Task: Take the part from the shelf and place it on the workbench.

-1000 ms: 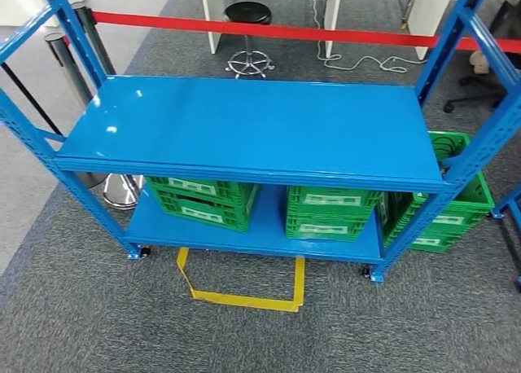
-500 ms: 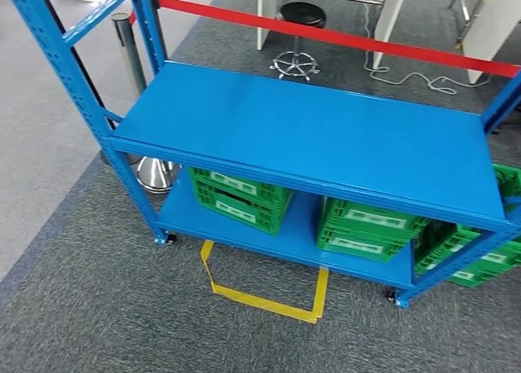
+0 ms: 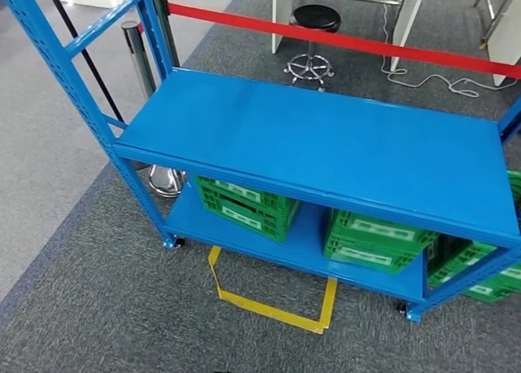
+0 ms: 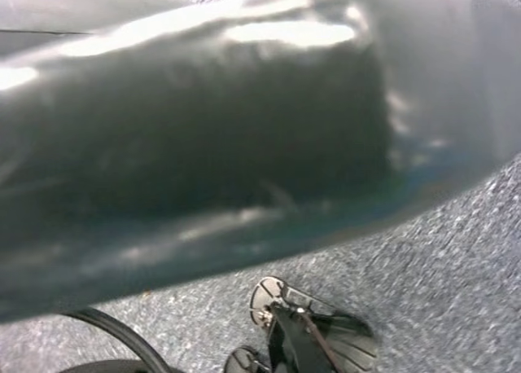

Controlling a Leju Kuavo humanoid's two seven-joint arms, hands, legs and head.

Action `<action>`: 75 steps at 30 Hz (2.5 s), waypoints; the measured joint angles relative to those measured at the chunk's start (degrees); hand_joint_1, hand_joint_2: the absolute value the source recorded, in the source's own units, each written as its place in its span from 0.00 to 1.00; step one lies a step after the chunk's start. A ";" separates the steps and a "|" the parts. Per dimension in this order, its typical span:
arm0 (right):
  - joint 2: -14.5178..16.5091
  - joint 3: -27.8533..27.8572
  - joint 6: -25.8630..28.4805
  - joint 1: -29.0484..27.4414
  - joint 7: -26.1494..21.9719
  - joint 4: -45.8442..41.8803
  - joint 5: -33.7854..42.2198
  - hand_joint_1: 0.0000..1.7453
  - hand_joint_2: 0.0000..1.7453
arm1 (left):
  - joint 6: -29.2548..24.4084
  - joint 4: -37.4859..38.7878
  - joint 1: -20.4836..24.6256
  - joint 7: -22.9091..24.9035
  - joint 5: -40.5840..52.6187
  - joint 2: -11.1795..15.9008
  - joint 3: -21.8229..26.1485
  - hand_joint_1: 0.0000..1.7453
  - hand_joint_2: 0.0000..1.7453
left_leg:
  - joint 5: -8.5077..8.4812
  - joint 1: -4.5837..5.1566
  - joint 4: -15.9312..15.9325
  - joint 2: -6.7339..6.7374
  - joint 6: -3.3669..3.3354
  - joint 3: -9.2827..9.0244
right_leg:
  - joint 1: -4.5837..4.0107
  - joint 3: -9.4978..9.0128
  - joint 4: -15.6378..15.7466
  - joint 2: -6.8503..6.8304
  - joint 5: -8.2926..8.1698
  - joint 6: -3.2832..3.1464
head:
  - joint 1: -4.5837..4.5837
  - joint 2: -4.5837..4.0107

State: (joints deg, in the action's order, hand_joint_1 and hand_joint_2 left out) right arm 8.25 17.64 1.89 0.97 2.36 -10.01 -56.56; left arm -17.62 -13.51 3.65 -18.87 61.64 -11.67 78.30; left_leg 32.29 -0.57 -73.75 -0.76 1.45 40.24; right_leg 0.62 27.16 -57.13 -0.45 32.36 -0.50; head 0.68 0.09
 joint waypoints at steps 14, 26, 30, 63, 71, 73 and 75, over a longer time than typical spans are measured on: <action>0.04 -0.11 0.49 0.71 2.45 0.00 -1.55 0.00 0.00 | 0.19 0.00 -0.64 1.93 -1.33 -0.03 -0.40 0.00 0.00 | -3.63 0.26 14.43 0.40 -3.30 -7.81 | -0.05 8.35 -15.85 0.19 7.36 2.64 | -0.77 0.02; 0.19 0.13 0.14 1.08 3.29 0.00 -0.24 0.00 0.00 | 0.43 -0.01 -0.53 2.73 -2.21 -0.43 0.03 0.00 0.00 | 1.58 0.21 9.25 0.04 -0.50 -9.02 | -0.10 4.61 -1.92 0.16 -2.83 -0.02 | -0.67 0.01; 0.18 1.23 -0.75 1.08 3.24 0.00 1.59 0.00 0.00 | 0.15 -0.27 -0.76 3.45 -2.13 -0.42 0.06 0.00 0.00 | 5.39 0.10 -1.15 0.08 0.16 -3.09 | -0.21 4.17 -1.84 0.64 -2.44 -0.41 | -0.58 0.01; 0.42 18.29 9.77 1.60 0.60 -1.43 17.81 0.00 1.00 | -1.93 -4.67 -1.30 1.86 -12.14 -3.33 2.10 0.00 1.00 | 1.83 0.05 0.78 1.41 -0.46 -2.72 | -0.11 4.11 -1.25 -0.02 -2.89 -0.09 | -0.75 0.00; -0.05 15.17 9.40 1.20 1.26 -4.43 23.09 0.00 0.50 | 1.03 -4.96 -3.76 4.50 -19.54 -2.05 -7.56 0.00 1.00 | -4.13 0.28 15.44 1.16 -2.20 -8.59 | -0.28 4.53 -1.75 0.44 -2.19 1.84 | -0.85 0.00; -0.38 13.97 8.92 0.57 1.08 -4.71 24.59 0.00 0.00 | 1.79 -5.38 -3.99 5.13 -21.42 -1.63 -10.52 0.00 0.50 | -4.46 0.05 15.91 1.25 -2.69 -8.67 | -0.17 6.41 -5.67 0.47 0.42 2.30 | -1.05 0.00; -0.67 12.76 8.41 -0.30 0.94 -4.76 26.07 0.00 0.00 | 2.52 -5.94 -3.99 5.76 -23.25 -1.14 -13.56 0.00 0.50 | -4.48 0.08 15.90 1.32 -2.86 -8.56 | -0.08 9.75 -13.07 0.48 3.96 2.65 | -1.25 0.00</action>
State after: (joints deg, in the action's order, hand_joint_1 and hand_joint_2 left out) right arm 7.57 30.41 10.30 0.67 3.29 -14.78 -30.49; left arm -15.10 -19.45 -0.34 -13.11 38.39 -12.81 64.74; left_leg 27.81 -0.49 -57.85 0.56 -1.40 31.68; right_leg 0.54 36.92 -70.20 0.04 36.33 2.15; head -0.57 0.09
